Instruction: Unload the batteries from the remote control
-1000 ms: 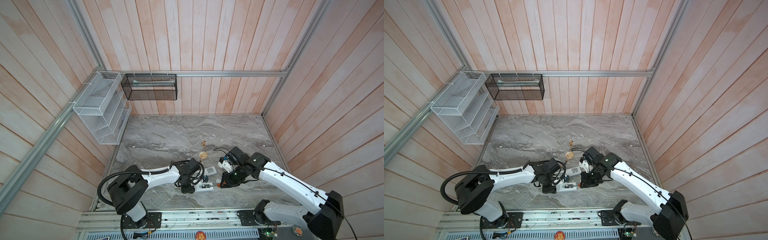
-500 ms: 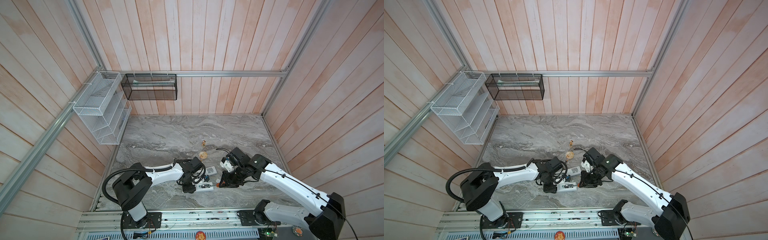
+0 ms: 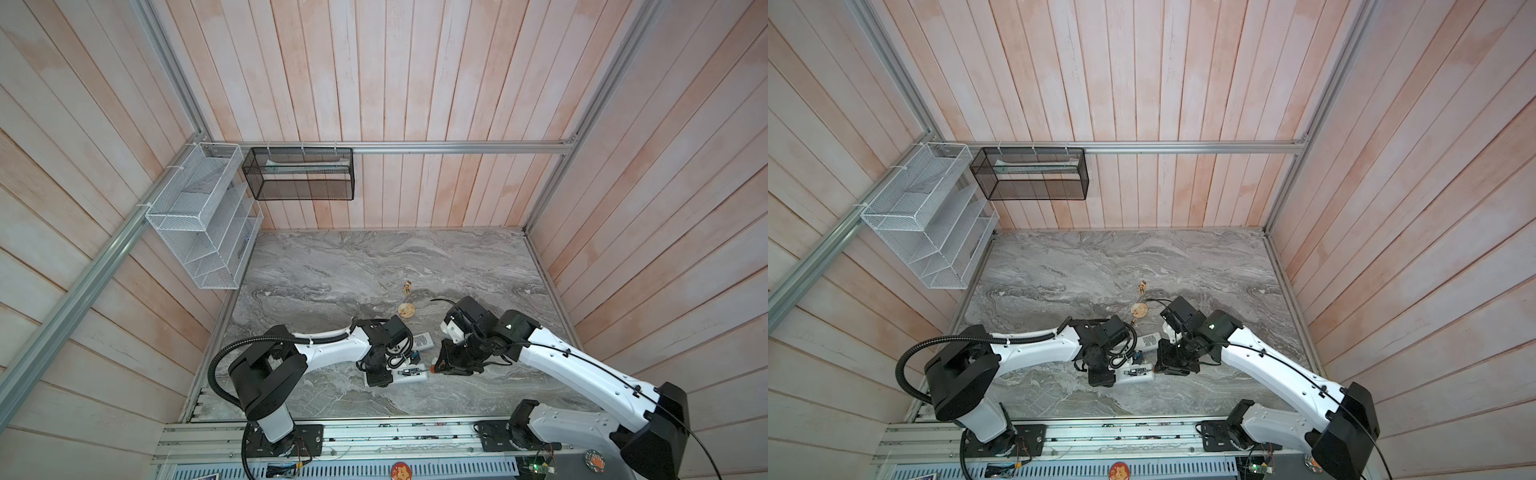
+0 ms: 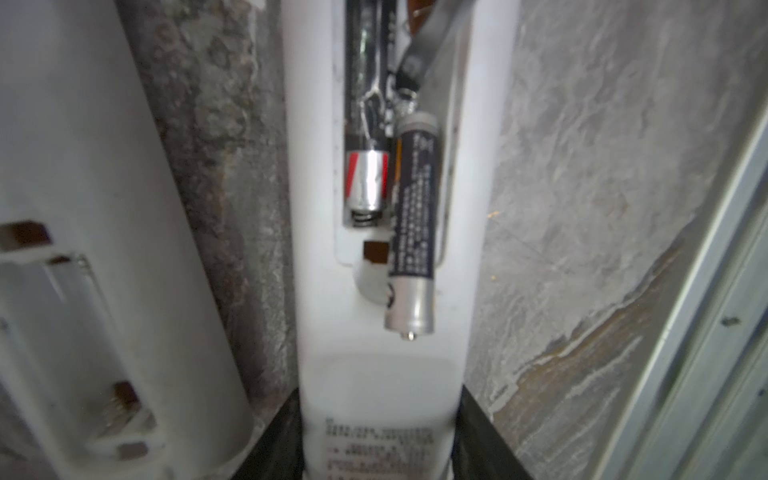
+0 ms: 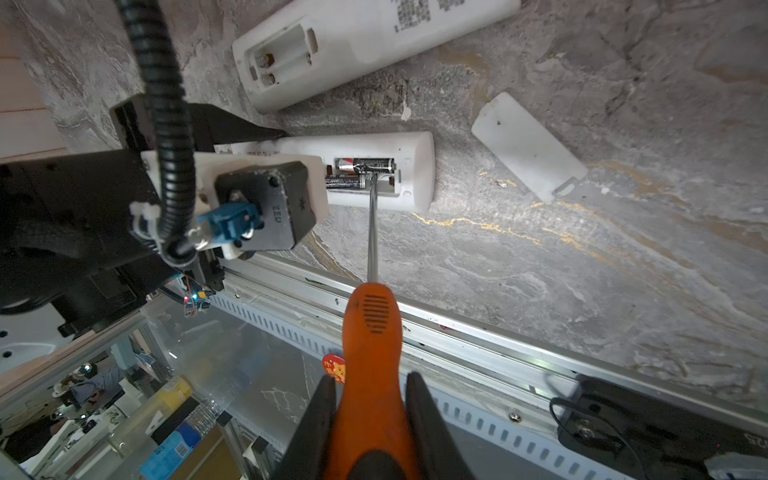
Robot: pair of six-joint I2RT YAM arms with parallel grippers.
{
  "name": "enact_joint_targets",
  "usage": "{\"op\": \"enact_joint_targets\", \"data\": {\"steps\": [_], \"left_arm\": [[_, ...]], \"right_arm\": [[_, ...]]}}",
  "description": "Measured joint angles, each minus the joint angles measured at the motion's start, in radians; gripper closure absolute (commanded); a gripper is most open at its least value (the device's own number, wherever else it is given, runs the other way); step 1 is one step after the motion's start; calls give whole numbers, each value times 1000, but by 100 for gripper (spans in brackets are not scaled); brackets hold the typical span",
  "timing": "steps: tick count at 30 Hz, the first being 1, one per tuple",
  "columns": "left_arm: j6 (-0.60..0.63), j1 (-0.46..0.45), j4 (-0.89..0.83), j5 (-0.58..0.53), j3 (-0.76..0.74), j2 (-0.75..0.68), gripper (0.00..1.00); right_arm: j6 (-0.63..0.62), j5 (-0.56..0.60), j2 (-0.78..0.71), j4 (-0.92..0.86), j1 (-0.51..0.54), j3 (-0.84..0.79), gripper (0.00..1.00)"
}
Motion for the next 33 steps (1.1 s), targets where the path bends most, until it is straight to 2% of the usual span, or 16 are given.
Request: {"op": "enact_joint_targets", "data": {"steps": [5,12,18,26,33], "left_arm": [[-2,1,-9,3,8,9,85],[-4,21,-18,35,13,14,85],[-34,32,-30,44,23,22,85],[-67,58,-35,77,27,19,86],[-81,74,-49,103,40,30,86]], "right_arm": [[101,117,-140,117,152,-133,100],[210,214,-263,248,282,-274,100],[228,247,-209,242,288,-228,100],[183,251,-82,195,282,-117,100],[90,140,79,37,145,68,100]]}}
